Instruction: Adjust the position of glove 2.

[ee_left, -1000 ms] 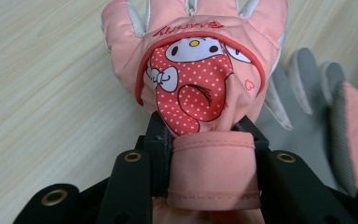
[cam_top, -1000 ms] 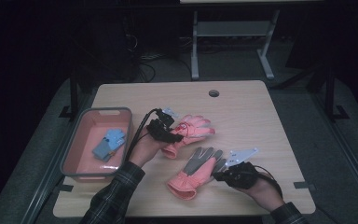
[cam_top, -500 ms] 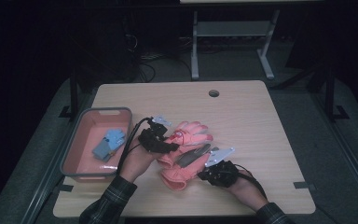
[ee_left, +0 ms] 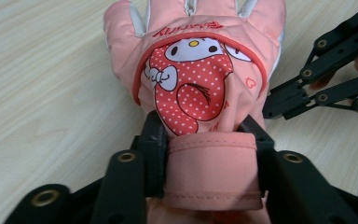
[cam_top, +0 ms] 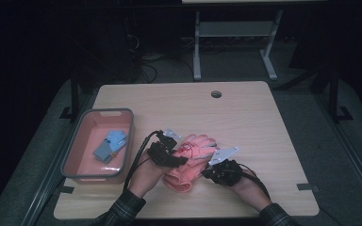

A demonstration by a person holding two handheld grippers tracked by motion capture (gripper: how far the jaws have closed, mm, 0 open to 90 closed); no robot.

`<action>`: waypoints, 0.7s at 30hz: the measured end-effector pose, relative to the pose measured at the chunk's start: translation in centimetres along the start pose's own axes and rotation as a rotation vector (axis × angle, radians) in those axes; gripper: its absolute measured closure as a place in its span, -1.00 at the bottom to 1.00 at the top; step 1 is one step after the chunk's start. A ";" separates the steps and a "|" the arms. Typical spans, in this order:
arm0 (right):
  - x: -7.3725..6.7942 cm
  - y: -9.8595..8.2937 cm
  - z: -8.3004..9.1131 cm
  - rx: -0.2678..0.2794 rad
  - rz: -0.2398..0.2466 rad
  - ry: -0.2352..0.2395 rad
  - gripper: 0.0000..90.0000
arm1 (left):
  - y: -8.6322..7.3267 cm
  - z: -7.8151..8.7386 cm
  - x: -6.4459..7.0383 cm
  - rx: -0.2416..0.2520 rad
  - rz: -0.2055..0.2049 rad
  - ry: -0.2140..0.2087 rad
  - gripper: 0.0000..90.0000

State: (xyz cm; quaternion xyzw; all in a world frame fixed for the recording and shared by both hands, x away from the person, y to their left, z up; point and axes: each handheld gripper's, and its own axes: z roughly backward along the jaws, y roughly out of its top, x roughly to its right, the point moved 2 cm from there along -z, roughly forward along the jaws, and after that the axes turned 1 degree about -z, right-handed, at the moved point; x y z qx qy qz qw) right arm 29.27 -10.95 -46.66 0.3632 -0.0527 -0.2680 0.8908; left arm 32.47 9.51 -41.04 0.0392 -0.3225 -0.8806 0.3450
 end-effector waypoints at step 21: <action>0.9 3.1 5.5 0.197 -0.025 -0.013 0.52 | -0.1 0.3 -0.3 0.027 -0.013 -0.065 -0.26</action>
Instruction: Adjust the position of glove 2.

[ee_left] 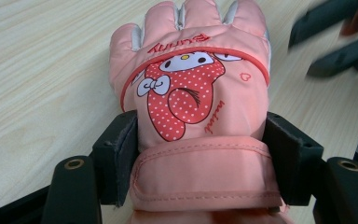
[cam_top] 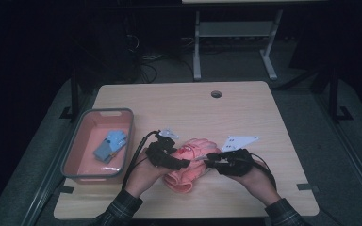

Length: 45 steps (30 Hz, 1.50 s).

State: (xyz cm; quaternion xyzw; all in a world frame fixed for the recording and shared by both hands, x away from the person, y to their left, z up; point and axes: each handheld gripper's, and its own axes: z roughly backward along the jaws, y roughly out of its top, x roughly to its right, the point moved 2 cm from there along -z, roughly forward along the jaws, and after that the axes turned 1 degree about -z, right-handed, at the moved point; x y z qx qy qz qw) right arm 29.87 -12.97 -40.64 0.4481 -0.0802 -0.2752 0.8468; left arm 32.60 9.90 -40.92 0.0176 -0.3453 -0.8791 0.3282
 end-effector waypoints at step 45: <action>1.8 1.7 -1.5 -0.021 0.162 0.045 0.95 | 0.5 5.0 -1.2 0.153 -0.017 -0.016 -0.41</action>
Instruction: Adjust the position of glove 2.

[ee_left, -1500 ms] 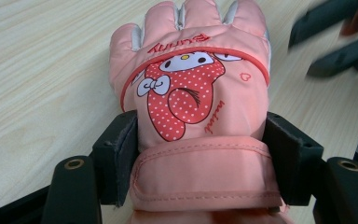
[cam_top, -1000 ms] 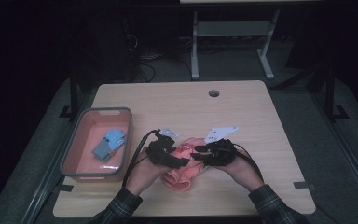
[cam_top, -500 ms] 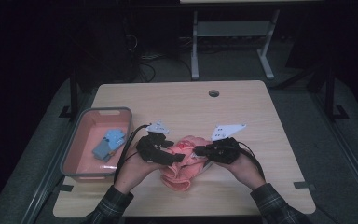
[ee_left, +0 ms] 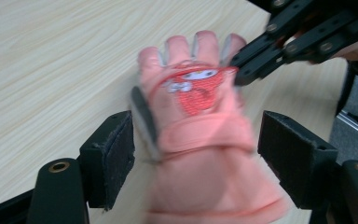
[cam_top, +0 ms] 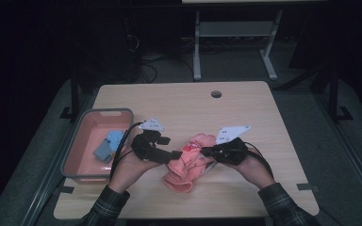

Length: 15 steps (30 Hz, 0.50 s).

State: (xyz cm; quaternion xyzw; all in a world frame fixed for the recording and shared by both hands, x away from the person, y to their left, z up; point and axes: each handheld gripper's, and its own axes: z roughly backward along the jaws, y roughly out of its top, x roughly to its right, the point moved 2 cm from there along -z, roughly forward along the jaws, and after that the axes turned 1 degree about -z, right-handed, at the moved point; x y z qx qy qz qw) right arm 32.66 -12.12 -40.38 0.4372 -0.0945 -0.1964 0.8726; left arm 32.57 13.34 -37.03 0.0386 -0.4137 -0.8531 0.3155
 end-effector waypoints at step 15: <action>0.3 -0.9 -1.0 -0.007 0.044 0.090 0.94 | -1.8 -2.6 -0.2 -0.063 0.037 -0.039 -0.39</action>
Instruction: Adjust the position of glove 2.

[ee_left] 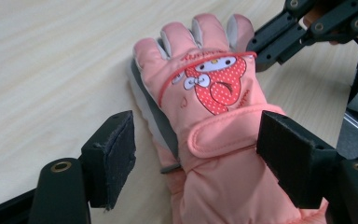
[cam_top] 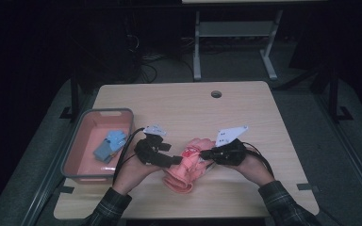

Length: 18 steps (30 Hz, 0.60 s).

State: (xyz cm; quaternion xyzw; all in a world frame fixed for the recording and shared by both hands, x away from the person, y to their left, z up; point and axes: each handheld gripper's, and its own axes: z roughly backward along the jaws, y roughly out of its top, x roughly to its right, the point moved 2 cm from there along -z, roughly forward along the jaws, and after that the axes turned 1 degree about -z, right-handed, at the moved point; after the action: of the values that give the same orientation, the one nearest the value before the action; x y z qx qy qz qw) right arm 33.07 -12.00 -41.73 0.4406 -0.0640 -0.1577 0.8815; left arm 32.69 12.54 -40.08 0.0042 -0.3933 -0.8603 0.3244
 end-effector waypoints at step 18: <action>-1.3 1.2 -1.8 -0.012 -0.209 -0.080 1.00 | -1.2 -1.8 1.0 -0.059 -0.020 -0.014 -0.39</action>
State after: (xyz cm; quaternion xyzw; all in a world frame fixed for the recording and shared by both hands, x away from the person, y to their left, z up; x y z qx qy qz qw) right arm 32.50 -9.55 -41.81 0.4327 -0.0518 -0.2668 0.8596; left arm 31.69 11.32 -41.84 -0.0073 -0.3700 -0.8746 0.3133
